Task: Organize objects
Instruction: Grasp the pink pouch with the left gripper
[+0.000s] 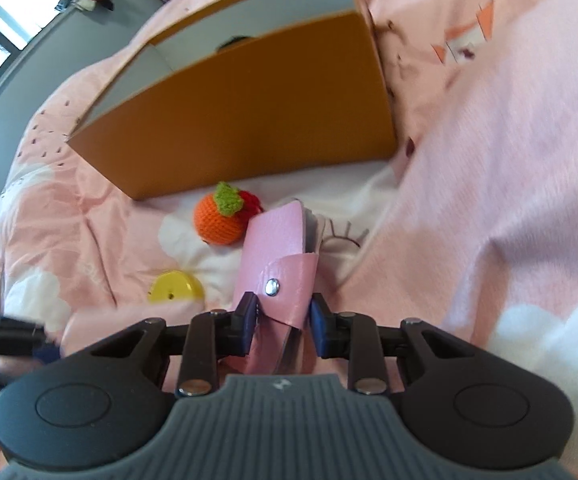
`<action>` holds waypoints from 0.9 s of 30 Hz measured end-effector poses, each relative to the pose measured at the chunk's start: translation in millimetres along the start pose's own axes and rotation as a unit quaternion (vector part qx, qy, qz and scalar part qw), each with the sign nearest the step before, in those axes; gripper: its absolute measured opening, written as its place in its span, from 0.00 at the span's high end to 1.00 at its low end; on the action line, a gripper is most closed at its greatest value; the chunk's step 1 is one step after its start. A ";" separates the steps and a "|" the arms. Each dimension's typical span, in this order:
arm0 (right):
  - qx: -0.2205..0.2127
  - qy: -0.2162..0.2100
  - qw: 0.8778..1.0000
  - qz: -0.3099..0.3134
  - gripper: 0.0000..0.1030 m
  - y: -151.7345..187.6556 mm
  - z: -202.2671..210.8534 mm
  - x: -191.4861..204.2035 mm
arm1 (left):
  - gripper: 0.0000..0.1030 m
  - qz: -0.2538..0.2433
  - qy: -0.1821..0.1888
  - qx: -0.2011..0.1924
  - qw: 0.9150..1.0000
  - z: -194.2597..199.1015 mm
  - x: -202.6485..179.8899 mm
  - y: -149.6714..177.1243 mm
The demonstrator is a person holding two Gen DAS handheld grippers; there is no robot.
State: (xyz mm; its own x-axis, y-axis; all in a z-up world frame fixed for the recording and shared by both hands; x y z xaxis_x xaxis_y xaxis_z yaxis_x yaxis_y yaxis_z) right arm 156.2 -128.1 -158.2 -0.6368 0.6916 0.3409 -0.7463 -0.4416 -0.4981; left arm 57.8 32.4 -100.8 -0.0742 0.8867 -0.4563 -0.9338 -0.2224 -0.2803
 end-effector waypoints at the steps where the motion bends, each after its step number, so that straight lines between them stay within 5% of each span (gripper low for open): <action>1: -0.003 0.002 1.000 0.002 0.71 0.1 3.5 -1.4 | 0.61 -0.001 -0.006 -0.013 1.000 -1.0 0.0 -6.3; 10: 0.009 0.030 0.999 -0.026 0.70 -0.6 -2.1 -16.0 | 0.54 0.013 -0.041 -0.070 0.997 -7.2 13.7 -35.5; 19: 0.019 0.080 0.997 0.012 0.66 -4.0 4.6 -17.7 | 0.43 0.004 -0.040 -0.075 0.996 -14.7 2.8 -48.6; 27: 0.041 0.098 0.994 0.023 0.57 -6.0 -9.3 -21.5 | 0.41 -0.044 -0.089 -0.064 0.993 -38.6 -10.1 -47.5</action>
State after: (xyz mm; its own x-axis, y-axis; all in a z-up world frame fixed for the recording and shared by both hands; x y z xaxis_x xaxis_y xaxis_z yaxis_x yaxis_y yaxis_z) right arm 176.2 -135.0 -170.0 -0.6268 0.7640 0.1527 -0.7353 -0.5153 -0.4401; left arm 116.3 18.3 -115.4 -0.0663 0.9601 -0.2718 -0.8883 -0.1808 -0.4222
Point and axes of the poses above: each gripper's, at about its wrist camera, not at the fingertips, and z roughly against the way its jaws point, x to its left, y to its underside, the point moved 7 cm from there along -z, roughly the way its jaws point, and after that the axes turned 11 degrees about z, right-handed, at the moved point
